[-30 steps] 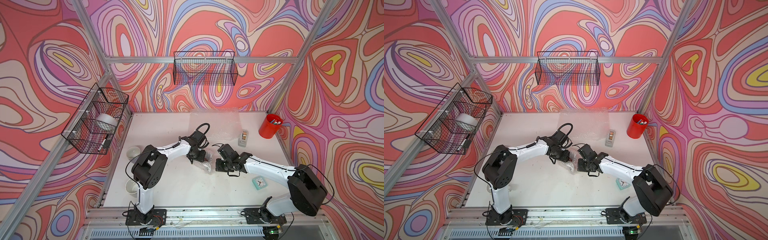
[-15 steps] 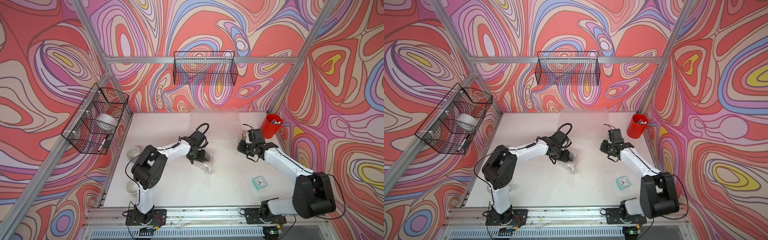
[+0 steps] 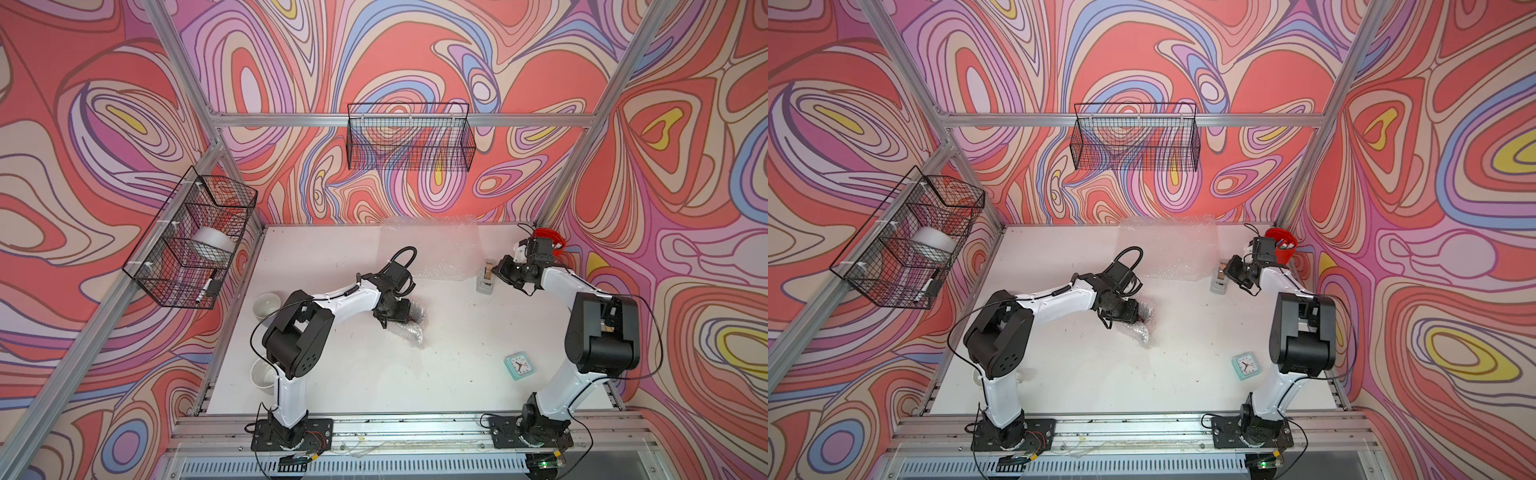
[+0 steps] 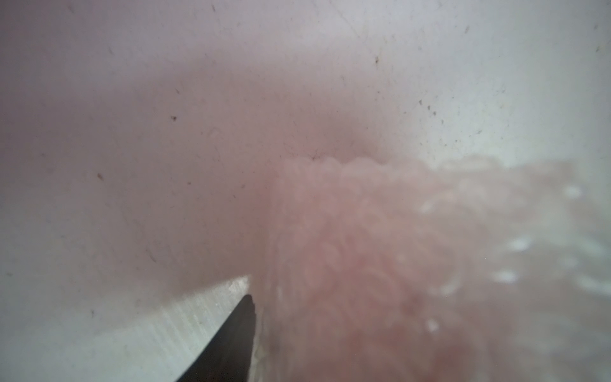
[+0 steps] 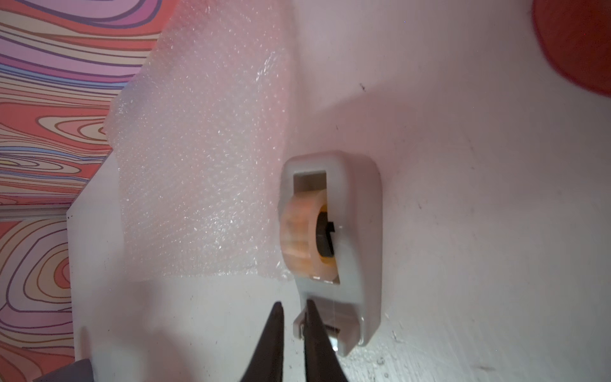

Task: Wrap mugs in bubble wrap
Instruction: Tear off the tape using the Tape Cutter.

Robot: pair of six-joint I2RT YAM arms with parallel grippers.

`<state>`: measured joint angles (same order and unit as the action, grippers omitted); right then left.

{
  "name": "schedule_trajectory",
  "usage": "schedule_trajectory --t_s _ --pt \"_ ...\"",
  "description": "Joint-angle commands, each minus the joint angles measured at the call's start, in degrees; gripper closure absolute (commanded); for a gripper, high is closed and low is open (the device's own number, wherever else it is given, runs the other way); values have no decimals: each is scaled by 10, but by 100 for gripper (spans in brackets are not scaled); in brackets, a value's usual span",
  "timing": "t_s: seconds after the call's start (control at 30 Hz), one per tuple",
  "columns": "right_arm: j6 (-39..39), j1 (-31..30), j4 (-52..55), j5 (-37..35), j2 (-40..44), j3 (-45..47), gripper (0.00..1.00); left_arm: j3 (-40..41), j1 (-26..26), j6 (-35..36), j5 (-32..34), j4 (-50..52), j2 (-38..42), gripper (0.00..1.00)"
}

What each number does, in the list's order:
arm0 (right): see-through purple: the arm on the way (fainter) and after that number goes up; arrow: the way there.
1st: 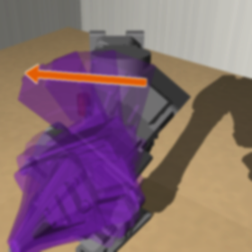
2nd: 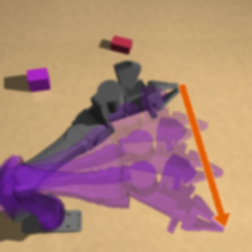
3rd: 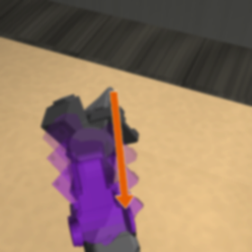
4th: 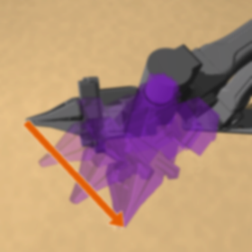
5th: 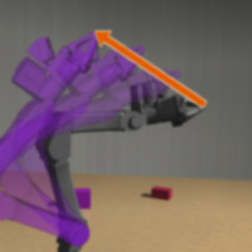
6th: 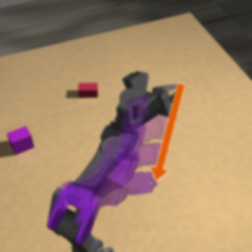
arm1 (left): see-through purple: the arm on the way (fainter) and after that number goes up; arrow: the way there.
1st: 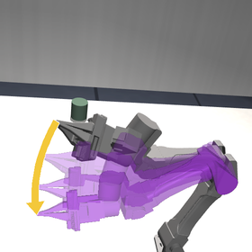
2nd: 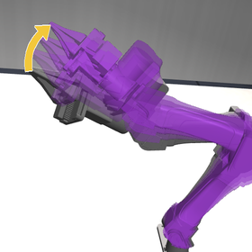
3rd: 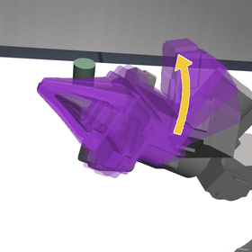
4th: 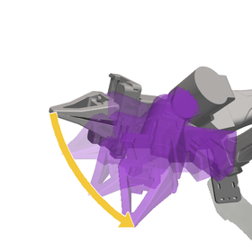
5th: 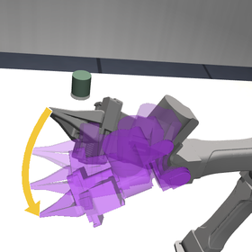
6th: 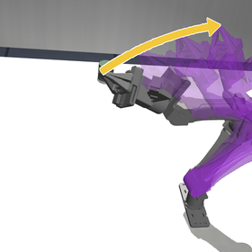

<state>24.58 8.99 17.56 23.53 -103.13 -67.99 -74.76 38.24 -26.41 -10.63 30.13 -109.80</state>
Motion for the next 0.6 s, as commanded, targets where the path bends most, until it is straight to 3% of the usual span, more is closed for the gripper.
schedule_trajectory --t_s 0.0,0.57 --pt "-19 0 20 -15 -27 -20 86 22 -2 1 22 34 -14 46" --pt "-28 4 26 21 -64 -28 74 13 -2 5 18 41 -18 46"
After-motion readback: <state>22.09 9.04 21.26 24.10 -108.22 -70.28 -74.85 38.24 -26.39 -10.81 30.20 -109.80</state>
